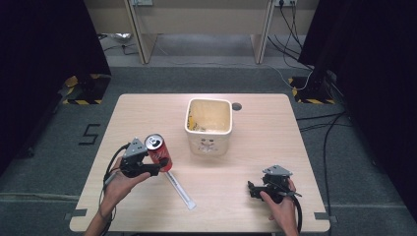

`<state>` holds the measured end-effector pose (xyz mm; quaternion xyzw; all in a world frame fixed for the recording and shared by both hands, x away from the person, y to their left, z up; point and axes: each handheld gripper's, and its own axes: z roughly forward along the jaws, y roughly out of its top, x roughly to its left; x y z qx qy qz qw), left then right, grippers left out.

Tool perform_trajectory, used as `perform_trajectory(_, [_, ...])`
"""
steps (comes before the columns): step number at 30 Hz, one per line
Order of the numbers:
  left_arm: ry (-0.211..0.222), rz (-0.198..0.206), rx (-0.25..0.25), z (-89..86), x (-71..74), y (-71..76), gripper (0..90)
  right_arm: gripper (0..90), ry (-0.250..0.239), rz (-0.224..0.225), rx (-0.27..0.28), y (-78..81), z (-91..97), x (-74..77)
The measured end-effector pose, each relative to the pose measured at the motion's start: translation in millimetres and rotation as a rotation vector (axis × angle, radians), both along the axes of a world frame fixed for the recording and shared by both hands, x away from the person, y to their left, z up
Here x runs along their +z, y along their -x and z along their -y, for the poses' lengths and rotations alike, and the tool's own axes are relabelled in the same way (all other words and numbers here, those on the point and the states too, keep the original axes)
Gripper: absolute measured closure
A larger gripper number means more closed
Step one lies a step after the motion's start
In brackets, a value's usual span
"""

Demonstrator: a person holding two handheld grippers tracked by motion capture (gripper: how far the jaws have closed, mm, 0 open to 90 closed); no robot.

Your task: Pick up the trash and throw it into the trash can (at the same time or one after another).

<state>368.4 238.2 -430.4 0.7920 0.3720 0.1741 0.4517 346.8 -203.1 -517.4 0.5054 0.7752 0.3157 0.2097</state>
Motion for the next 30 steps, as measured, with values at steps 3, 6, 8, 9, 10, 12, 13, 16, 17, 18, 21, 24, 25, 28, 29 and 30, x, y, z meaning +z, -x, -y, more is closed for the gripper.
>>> perform_trajectory(3, [-0.001, -0.002, -0.007, 0.4, 3.1, -1.3, 33.6, 3.2, 0.0, 0.0, 0.0, 0.0, 0.0, 0.0])
perform_trajectory(6, [-0.002, 0.001, -0.008, 0.4, 5.8, -3.0, 33.6, 3.2, 0.0, 0.0, 0.0, 0.0, 0.0, 0.0])
perform_trajectory(8, [-0.003, 0.004, -0.013, 1.3, 8.3, -4.7, 33.6, 3.2, 0.0, 0.0, 0.0, 0.0, 0.0, 0.0])
perform_trajectory(9, [-0.004, 0.006, -0.018, 2.0, 9.9, -5.7, 33.6, 3.2, 0.0, 0.0, 0.0, 0.0, 0.0, 0.0])
perform_trajectory(10, [-0.004, 0.006, -0.018, 2.0, 9.9, -5.7, 33.6, 3.2, 0.0, 0.0, 0.0, 0.0, 0.0, 0.0])
perform_trajectory(12, [0.005, 0.005, -0.042, 3.5, 15.8, -9.3, 33.7, 3.2, 0.001, 0.001, -0.001, 0.0, -0.1, -0.1])
perform_trajectory(13, [0.017, 0.003, -0.052, 3.4, 18.2, -10.6, 33.7, 3.2, 0.001, 0.001, -0.001, 0.0, -0.1, -0.1])
perform_trajectory(16, [0.033, 0.003, -0.067, 3.3, 23.6, -13.1, 33.7, 3.2, 0.001, 0.001, -0.001, 0.0, -0.1, -0.1])
perform_trajectory(17, [0.033, 0.011, -0.071, 3.7, 29.4, -15.1, 33.7, 3.2, 0.001, 0.001, -0.001, 0.0, -0.1, -0.1])
perform_trajectory(18, [0.031, 0.015, -0.074, 4.3, 32.1, -16.2, 33.7, 3.2, 0.001, 0.001, -0.001, 0.0, -0.1, -0.1])
perform_trajectory(21, [0.032, 0.016, -0.084, 5.4, 36.9, -18.9, 33.7, 3.2, 0.001, 0.002, -0.001, 0.0, -0.1, -0.1])
perform_trajectory(24, [0.043, 0.009, -0.097, 7.0, 42.2, -24.4, 33.7, 3.3, 0.001, 0.002, -0.001, 0.0, -0.1, -0.1])
perform_trajectory(25, [0.049, 0.005, -0.104, 7.8, 44.9, -27.8, 33.7, 3.3, 0.001, 0.003, -0.001, 0.0, -0.1, -0.1])
perform_trajectory(28, [0.051, 0.006, -0.107, 8.5, 48.2, -30.7, 33.7, 3.3, 0.002, 0.002, 0.0, 0.0, -0.1, -0.1])
perform_trajectory(29, [0.055, 0.008, -0.109, 9.1, 50.9, -32.7, 33.7, 3.3, 0.001, 0.002, 0.0, 0.0, -0.1, -0.1])
perform_trajectory(30, [0.055, 0.008, -0.113, 9.6, 52.6, -33.8, 33.7, 3.3, 0.001, 0.002, 0.0, 0.0, -0.1, -0.1])
